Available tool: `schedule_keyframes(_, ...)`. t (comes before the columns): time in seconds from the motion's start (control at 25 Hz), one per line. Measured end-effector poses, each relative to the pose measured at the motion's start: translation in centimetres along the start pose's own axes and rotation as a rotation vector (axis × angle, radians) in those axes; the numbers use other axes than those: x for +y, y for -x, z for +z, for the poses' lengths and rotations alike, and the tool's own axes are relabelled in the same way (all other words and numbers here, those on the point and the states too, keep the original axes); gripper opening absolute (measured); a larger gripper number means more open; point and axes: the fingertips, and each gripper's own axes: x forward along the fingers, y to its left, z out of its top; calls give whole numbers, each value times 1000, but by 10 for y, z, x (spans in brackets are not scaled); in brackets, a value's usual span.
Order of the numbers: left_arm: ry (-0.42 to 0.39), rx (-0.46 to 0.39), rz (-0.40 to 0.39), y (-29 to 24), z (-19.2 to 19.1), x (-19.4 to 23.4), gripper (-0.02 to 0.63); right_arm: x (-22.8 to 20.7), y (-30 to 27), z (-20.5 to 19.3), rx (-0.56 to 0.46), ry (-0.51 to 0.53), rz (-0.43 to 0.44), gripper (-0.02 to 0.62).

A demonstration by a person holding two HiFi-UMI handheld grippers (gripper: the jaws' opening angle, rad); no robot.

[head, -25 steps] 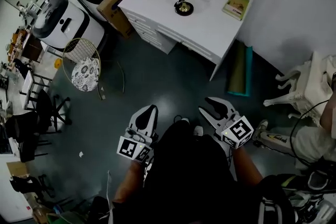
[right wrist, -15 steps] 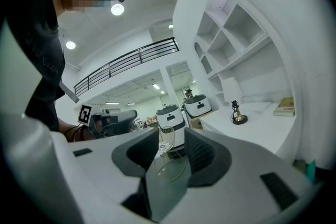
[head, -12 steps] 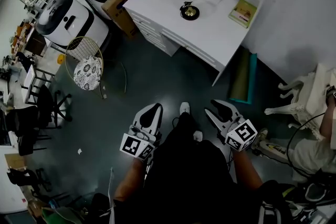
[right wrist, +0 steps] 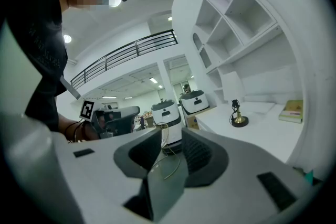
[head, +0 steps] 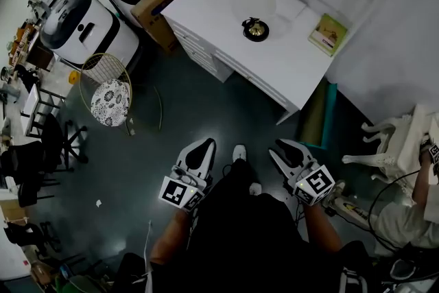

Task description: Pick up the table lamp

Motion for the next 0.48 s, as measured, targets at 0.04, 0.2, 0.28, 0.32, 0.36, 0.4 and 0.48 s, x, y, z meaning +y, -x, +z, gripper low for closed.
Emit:
schedule_keyframes(0.04,-1,-7,-6,-7,3,9,20,-5,-9,5,4,10,-4,129)
schedule_keyframes(0.2,3,-7,-25,-31,12,42,20,-26,-42,25,-1,9,-36,109)
schedule_keyframes(0.28,17,13,-37,-42,16,54,20,-35,-57,34,-11,-2,-56,95)
schedule_keyframes(0.32,22,22,-42,-47,17,61,20,-38,-64,37,-11,-6,-63,92)
schedule_keyframes(0.36,21,28,-48,-51,17,67,19,-40,-70,39,-9,-10,-68,87)
schedule_keyframes(0.4,19,30,-56,-56,17,73,20,-42,-76,40,-7,-10,-71,84)
schedule_keyframes(0.48,10,17,-80,-64,19,82,20,-45,-84,41,-2,-7,-76,80)
